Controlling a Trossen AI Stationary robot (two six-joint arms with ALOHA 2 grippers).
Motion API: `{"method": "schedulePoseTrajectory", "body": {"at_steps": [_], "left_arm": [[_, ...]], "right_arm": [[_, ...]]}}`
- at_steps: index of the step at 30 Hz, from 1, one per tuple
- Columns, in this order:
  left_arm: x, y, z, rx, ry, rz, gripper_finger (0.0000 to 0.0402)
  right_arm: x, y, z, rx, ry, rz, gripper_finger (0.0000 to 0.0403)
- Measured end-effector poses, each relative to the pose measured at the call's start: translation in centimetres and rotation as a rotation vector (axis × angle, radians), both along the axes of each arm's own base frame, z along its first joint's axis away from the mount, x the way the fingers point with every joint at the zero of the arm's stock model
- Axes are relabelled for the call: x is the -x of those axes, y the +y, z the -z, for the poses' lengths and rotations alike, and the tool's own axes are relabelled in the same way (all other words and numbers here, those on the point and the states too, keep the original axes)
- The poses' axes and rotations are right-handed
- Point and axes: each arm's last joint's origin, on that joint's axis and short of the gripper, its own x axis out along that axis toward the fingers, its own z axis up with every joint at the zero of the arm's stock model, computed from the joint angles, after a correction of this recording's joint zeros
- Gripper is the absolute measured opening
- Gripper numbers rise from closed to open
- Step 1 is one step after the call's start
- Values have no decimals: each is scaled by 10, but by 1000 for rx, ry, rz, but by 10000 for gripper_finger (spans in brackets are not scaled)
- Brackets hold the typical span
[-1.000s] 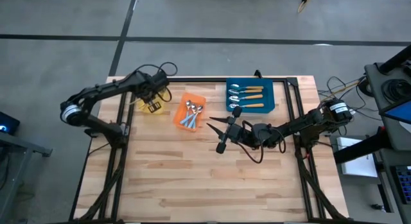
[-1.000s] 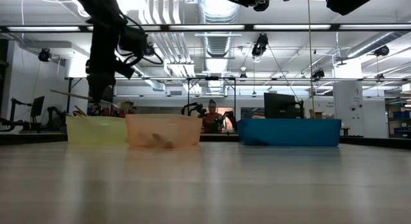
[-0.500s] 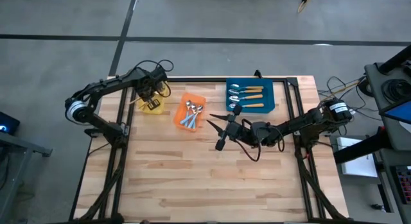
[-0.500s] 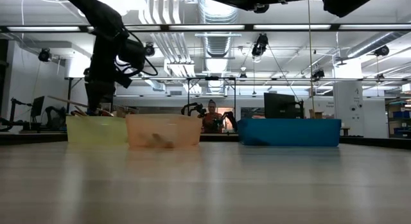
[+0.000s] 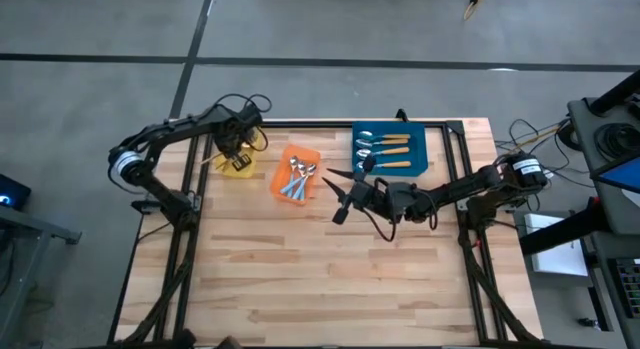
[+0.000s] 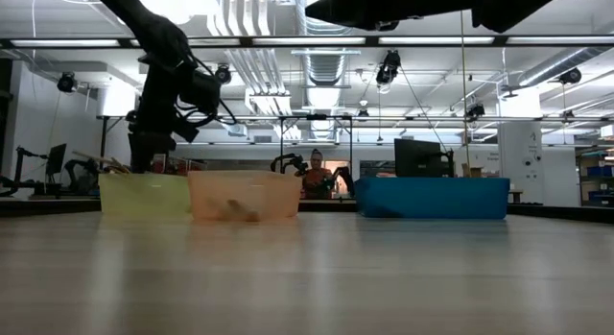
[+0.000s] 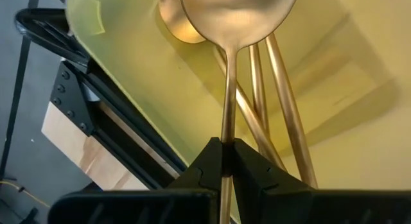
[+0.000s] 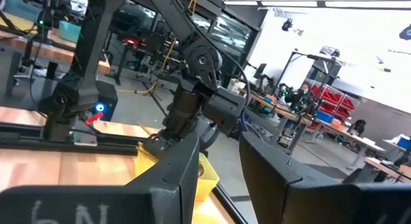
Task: Sort silverware by color (type)
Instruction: Put the gold spoon into the yellow bin
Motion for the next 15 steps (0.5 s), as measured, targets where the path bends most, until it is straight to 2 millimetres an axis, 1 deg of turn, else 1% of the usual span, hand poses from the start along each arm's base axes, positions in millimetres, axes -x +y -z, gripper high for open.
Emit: {"method": "schedulePoseTrajectory", "body": {"at_steps": [10, 15], "left_arm": [[-5, 5, 15, 49, 47, -3, 2], [-15, 16, 6, 27, 26, -11, 2]], "right_arm": [[-1, -7, 1, 2, 15, 20, 105], [-1, -12, 3, 4, 29, 36, 105]]}}
